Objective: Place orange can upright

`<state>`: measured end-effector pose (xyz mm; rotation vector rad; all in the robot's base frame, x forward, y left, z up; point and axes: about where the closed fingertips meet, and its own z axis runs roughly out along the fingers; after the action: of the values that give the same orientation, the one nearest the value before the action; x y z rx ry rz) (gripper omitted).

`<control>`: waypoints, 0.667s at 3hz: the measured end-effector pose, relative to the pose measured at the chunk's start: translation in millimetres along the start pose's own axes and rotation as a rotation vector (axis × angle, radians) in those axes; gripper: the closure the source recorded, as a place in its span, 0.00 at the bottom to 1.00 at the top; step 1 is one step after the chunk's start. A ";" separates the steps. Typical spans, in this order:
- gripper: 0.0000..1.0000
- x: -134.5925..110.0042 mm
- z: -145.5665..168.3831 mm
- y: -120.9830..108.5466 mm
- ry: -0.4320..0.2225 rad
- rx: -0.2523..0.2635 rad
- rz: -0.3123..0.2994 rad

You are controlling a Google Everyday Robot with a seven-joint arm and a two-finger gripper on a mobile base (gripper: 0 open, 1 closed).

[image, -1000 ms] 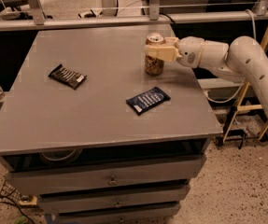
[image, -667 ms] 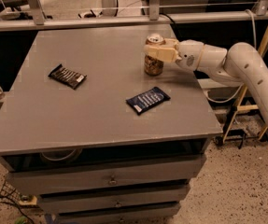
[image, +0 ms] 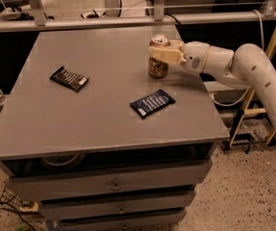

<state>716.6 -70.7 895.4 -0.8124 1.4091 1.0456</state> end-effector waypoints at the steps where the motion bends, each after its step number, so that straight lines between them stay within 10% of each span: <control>1: 0.20 -0.1 0.1 0.1 0.000 0.000 0.000; 2: 0.00 -0.1 4.2 2.0 0.000 -0.007 0.000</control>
Offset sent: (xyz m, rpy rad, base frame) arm 0.0000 0.0000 0.0001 0.0000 0.0000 0.0000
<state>716.3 -66.1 895.9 -0.8176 1.4067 1.0512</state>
